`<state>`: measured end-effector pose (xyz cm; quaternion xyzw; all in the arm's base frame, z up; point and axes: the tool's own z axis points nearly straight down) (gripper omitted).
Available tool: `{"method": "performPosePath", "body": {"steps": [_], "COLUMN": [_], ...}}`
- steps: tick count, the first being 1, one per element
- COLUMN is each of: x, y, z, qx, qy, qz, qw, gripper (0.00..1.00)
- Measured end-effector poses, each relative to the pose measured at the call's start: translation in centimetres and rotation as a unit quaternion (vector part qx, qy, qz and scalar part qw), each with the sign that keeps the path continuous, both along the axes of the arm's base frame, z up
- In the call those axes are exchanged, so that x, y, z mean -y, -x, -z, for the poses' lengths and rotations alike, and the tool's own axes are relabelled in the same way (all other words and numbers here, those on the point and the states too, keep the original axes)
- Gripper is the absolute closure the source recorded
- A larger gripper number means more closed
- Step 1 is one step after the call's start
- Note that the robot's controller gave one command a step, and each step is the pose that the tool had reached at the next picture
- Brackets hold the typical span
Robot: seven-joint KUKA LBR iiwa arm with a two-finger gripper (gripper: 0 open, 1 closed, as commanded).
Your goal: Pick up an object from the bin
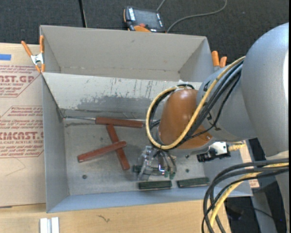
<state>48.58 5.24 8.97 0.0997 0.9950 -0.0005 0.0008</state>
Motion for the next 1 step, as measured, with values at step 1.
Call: {"method": "performPosePath", "body": {"steps": [1], "x": [-0.45], "y": [-0.46], "z": [-16.07], "qx": [0.0043], "qy": [-0.001], "qz": [-0.005], "qw": [1.0000], "gripper": [1.00]}}
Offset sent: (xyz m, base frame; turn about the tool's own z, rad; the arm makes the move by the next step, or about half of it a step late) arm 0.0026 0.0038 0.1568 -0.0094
